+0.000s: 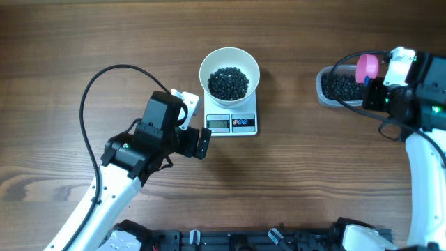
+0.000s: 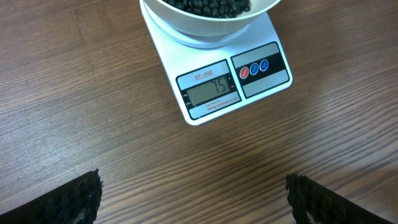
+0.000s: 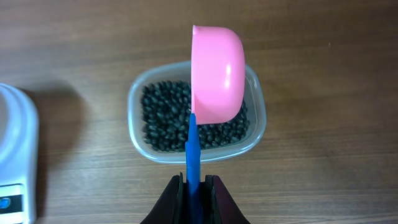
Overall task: Scoop item into bowl and weigh 150g on scale
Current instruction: 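Carry the empty pink scoop rightward back to the bean tub, then dip the pink scoop into the black beans with the right gripper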
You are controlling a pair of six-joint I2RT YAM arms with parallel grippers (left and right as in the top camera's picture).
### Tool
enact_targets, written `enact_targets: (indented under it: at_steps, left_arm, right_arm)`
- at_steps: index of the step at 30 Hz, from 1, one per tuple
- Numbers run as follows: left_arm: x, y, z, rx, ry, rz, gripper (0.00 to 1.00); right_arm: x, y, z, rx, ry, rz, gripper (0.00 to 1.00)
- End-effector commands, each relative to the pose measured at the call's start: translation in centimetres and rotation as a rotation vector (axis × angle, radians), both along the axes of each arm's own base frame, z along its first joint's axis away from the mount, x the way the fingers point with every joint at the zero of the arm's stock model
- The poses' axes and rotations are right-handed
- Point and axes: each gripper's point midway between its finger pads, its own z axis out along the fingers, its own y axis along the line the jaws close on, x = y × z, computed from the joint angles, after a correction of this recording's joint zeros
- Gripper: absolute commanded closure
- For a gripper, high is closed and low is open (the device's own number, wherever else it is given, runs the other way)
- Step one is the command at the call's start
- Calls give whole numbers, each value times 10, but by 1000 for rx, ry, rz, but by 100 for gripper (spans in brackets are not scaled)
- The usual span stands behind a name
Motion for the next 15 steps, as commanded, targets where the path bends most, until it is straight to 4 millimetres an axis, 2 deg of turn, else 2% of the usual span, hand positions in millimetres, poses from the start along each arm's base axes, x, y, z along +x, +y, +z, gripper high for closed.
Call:
enact_targets:
  at_steps: [1, 7, 15]
  left_arm:
    - [0, 3, -4, 17, 2, -1, 0]
    - [0, 3, -4, 17, 2, -1, 0]
    - [0, 3, -4, 17, 2, -1, 0]
  right_arm:
    - [1, -9, -27, -52, 98, 26, 96]
    - [-1, -18, -60, -65, 215, 3, 96]
    - [5, -12, -79, -26, 249, 24, 96]
